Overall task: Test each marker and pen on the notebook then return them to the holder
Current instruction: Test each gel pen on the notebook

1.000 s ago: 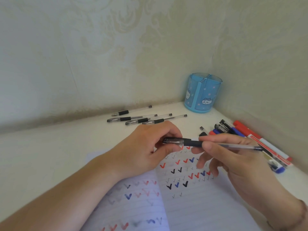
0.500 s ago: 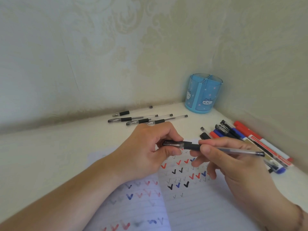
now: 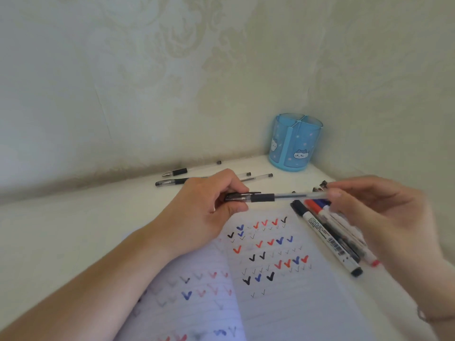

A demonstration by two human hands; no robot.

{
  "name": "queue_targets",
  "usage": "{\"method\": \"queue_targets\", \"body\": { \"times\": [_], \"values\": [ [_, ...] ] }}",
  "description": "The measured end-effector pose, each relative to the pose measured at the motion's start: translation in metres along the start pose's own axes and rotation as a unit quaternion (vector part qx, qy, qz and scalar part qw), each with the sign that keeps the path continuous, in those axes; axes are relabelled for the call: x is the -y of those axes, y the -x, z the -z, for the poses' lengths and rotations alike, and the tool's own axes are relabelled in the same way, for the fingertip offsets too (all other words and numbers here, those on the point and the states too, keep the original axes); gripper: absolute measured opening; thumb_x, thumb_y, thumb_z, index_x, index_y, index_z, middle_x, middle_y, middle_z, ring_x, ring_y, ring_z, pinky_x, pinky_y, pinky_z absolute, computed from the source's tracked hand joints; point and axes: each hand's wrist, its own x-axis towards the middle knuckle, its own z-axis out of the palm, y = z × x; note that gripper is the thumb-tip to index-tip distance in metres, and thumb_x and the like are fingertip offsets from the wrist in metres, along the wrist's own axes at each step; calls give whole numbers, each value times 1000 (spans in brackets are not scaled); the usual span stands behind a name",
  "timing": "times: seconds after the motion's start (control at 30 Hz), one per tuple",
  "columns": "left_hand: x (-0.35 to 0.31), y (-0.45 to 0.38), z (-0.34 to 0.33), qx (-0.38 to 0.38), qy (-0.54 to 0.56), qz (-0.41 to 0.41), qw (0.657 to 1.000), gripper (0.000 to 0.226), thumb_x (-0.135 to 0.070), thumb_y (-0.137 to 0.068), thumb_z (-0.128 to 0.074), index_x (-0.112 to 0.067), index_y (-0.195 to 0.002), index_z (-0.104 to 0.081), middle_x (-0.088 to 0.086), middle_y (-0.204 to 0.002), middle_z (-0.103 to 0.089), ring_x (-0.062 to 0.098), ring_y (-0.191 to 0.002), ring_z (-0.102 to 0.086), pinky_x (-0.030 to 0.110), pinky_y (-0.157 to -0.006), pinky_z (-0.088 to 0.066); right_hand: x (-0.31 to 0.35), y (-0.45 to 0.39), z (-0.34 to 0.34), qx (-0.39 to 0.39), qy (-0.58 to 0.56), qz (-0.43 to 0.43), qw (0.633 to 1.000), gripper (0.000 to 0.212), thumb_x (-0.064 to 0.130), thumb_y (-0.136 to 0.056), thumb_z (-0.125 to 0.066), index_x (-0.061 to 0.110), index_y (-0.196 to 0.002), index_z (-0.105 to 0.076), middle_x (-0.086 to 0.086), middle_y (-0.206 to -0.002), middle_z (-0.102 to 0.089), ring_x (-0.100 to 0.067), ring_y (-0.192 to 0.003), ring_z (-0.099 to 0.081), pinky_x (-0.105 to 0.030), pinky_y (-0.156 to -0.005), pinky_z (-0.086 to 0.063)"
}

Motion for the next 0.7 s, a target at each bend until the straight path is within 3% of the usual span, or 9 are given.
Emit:
{"method": "queue_targets", "body": {
  "times": [0.07,0.13,0.2,0.3,0.37,0.43,0.5,0.6,0.7],
  "values": [
    [-1,0,0,0,-13,-9,1000,20,-36,-82,-64,-36,-100,-54,-17,-93,-68,24,-75,-65,36,-72,-48,-2,0,-1,13,160,94,983,3,34,-76,-78,33,-74,-76,16,-80,-73,-3,-70,-63,-17,-66,-47],
    [-2,1,-3,13,-22,-16,1000,21,-40,-83,-64,-37,-101,-54,-16,-93,-68,21,-76,-66,40,-72,-49,-5,3,-7,52,250,172,952,18,44,-77,-71,30,-86,-76,24,-83,-70,-8,-82,-64,-30,-76,-51],
    [-2,2,-6,27,-20,-26,999,22,-45,-84,-63,-37,-103,-55,-16,-94,-68,17,-78,-66,40,-72,-51,-12,3,-9,73,291,211,930,26,44,-78,-67,26,-92,-77,21,-85,-67,-17,-83,-63,-44,-74,-51],
    [0,3,-8,34,-19,-31,999,23,-41,-84,-67,-37,-104,-57,-18,-90,-68,6,-82,-64,22,-72,-51,-14,1,-8,73,316,216,921,22,42,-78,-70,25,-91,-78,15,-82,-64,-18,-77,-63,-45,-71,-51],
    [3,2,-8,29,-52,-25,998,28,-39,-83,-71,-39,-107,-58,-21,-92,-65,1,-87,-59,10,-75,-43,-15,-2,-2,55,326,191,924,12,35,-77,-77,27,-86,-77,14,-81,-65,-19,-80,-62,-38,-75,-49],
    [10,0,-7,14,-122,-1,992,36,-40,-82,-73,-38,-115,-57,-24,-103,-60,-1,-97,-52,13,-83,-39,-18,-11,12,17,366,134,921,7,34,-76,-79,32,-81,-75,13,-84,-62,-20,-89,-55,-29,-77,-40],
    [19,-2,-4,-16,-201,34,979,39,-39,-82,-72,-31,-117,-59,-20,-116,-57,4,-109,-48,19,-91,-36,-21,-21,28,-8,413,39,910,13,33,-76,-78,41,-75,-68,13,-83,-56,-22,-91,-52,-28,-74,-35],
    [32,-5,2,-39,-287,102,952,36,-39,-83,-69,-25,-115,-61,-9,-119,-58,19,-114,-49,29,-96,-37,-30,-27,42,-2,438,-92,894,18,37,-78,-75,43,-67,-61,13,-74,-59,-23,-73,-57,-31,-64,-46],
    [38,-7,5,-24,-334,159,929,37,-43,-85,-64,-27,-118,-60,-8,-119,-58,22,-115,-49,37,-96,-41,-37,-28,45,3,471,-143,871,17,43,-76,-73,40,-63,-63,13,-70,-62,-22,-66,-60,-33,-60,-52]
  ]
}}
